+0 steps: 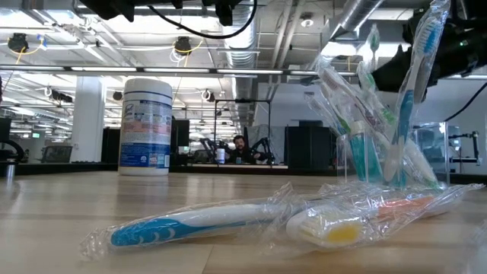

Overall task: Pick & Place toothbrushing station
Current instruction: Put the green toothbrush into the transparent organizer

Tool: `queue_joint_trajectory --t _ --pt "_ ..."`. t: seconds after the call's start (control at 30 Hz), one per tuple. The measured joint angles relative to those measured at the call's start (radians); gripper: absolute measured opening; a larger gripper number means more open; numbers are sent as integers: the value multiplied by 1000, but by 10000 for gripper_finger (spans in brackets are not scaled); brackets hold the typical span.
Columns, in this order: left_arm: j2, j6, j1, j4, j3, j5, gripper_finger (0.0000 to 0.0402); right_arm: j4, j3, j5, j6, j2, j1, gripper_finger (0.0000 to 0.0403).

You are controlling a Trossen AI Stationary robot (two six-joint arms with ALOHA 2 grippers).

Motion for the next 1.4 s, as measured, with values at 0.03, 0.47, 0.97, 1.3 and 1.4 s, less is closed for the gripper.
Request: queue_joint_trajectory --t 0.03,0.47,0.97,1.3,1.4 --pt "0 0 0 0 0 0 44 20 -8 0 5 9 0 10" --pt "0 0 0 0 0 3 44 25 -22 -1 84 112 -8 10" --pt "0 0 0 -1 0 -1 44 153 -22 -5 123 316 -14 19" --pt "0 0 0 -1 0 -1 44 196 -21 -7 149 391 -14 19" --pt "0 0 0 -1 0 -1 44 200 -21 -8 149 394 -14 29"
